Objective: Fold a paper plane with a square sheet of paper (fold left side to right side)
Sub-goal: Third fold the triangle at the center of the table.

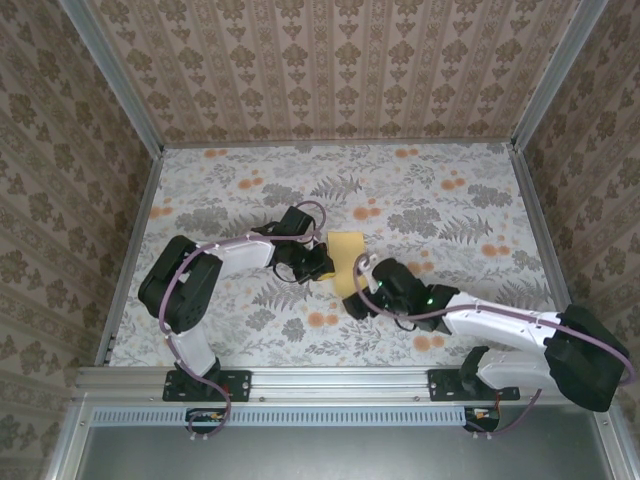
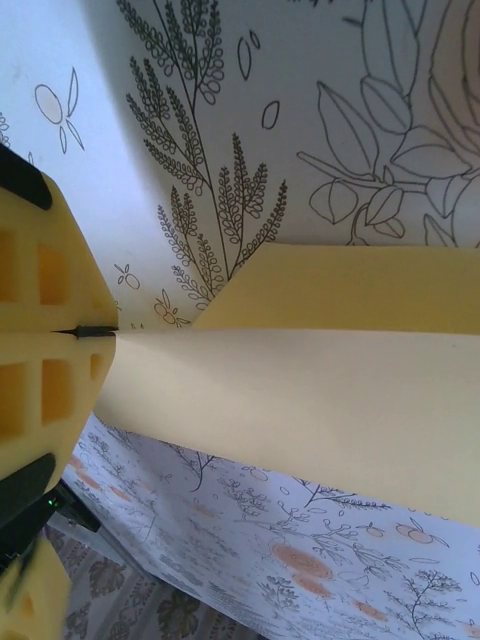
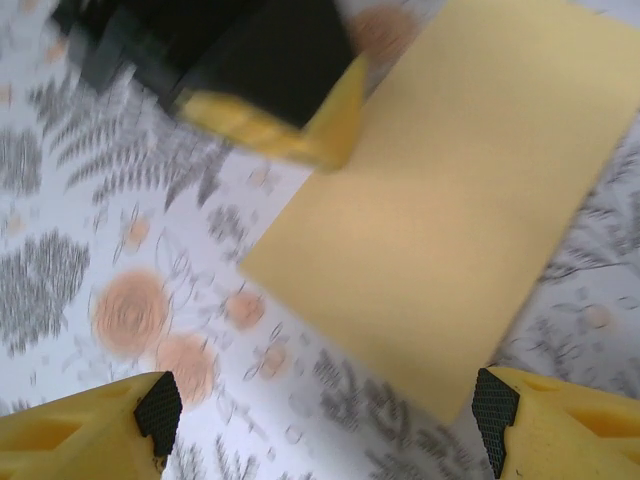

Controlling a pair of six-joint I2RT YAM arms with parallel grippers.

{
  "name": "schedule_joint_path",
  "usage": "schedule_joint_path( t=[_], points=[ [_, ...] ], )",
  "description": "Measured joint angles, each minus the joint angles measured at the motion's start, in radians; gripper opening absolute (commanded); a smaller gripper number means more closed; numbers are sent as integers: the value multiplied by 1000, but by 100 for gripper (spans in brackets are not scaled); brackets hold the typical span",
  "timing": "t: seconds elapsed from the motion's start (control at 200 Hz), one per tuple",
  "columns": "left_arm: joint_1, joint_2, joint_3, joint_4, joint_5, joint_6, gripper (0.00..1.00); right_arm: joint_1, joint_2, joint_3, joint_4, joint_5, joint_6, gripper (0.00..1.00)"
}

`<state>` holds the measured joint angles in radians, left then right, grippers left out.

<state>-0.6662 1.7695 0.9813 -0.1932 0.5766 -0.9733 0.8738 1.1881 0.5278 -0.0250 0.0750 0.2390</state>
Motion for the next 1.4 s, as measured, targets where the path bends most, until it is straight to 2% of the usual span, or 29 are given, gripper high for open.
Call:
schedule_joint_path(
  t=[0.12,0.275,0.42,0.565,0.71,0.795,1.04,1.125,1.205,1.4],
  points=[
    [0,0,0,0,4,-1,0,89,78,4,27,77,-36,80],
    [0,0,-6,0,5,-2,0,120,227,61,41,135,-90,79],
    [0,0,-6,0,10,-3,0,124,323,128,64,160,-138,70],
    [0,0,-6,0,15,-3,0,124,373,165,81,174,-161,48],
    [0,0,-6,0,16,-3,0,124,388,173,82,183,-179,15],
    [1,0,-6,-3,16,-2,2,122,388,175,80,180,-181,0],
    [30,-2,-5,-67,14,57,27,87,360,178,40,99,-182,0],
    [54,-15,-2,-109,11,99,32,69,352,179,24,54,-176,0],
    [75,-28,14,-149,6,133,31,50,351,179,9,4,-164,0],
    [103,-24,115,-219,1,235,15,5,351,183,-10,-105,-131,0]
  ],
)
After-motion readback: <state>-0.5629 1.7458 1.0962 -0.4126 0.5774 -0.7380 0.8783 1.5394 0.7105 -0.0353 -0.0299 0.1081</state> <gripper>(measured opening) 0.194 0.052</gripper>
